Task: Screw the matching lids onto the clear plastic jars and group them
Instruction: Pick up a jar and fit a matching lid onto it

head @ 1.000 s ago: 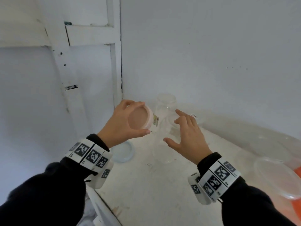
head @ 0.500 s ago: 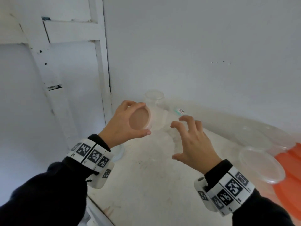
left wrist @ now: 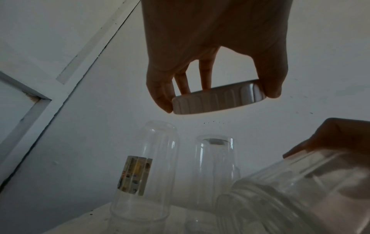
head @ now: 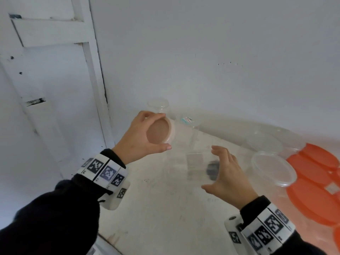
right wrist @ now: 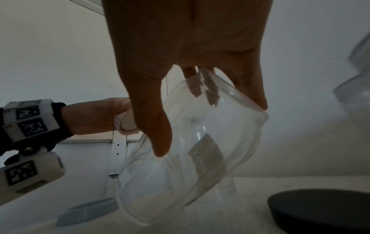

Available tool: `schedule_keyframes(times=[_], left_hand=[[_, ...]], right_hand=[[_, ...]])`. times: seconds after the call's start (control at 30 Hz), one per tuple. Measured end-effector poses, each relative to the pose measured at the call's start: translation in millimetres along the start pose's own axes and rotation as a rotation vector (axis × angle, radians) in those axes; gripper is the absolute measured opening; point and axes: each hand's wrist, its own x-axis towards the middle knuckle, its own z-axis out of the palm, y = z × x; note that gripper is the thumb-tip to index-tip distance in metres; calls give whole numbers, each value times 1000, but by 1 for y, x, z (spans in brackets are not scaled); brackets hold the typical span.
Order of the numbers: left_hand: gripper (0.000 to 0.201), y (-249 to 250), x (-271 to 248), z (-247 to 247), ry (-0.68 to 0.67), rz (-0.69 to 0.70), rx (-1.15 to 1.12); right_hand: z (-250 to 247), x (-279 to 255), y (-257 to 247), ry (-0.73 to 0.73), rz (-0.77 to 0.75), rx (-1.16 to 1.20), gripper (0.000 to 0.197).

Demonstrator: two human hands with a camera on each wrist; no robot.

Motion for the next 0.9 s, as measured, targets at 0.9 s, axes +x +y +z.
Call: schedule_keyframes(times=[0.9], left_hand=[[83,16,16,12,-46,149,-123]], right_hand=[[9,-9,17,-60,177,176,83]])
